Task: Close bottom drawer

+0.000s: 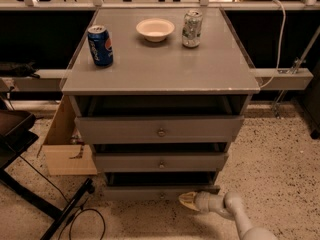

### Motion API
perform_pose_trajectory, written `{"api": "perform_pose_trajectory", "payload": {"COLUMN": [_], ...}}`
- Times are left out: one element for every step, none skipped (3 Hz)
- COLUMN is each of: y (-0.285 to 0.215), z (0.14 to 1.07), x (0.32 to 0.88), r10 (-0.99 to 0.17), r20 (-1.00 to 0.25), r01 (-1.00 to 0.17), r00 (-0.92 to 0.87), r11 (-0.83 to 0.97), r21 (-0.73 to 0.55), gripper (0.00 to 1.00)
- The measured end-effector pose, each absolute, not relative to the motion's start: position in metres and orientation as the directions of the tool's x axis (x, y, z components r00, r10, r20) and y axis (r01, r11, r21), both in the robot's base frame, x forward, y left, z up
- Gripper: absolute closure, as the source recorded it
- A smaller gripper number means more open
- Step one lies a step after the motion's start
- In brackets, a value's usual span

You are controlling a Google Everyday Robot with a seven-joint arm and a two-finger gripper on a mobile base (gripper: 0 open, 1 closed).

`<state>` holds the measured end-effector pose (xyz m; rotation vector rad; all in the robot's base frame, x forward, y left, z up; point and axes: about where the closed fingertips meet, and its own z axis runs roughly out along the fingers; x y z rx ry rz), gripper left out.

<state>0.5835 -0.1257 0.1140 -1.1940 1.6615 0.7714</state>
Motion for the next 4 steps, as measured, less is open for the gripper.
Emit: {"api": "perform_pose_trajectory", "payload": {"y": [-0.1294,-0.1294,-0.1293,-0.1293], "z": [0.1173,0.1173,0.1173,0.1173], "x": [0.5884,0.5884,0.5884,0.5884], "r10": [-0.363,-0.363,-0.363,-0.363], "r20": [-0.927,-0.927,-0.927,-0.927], "r01": [-0.940,-0.940,-0.940,-0.940], "r00": [-0.096,-0.096,-0.096,-0.096], "r11": [0.340,0.340,0.340,0.340], "r21": [-0.036,-0.036,-0.036,-0.036], "gripper": [0.86,0.62,0.39,0.16]}}
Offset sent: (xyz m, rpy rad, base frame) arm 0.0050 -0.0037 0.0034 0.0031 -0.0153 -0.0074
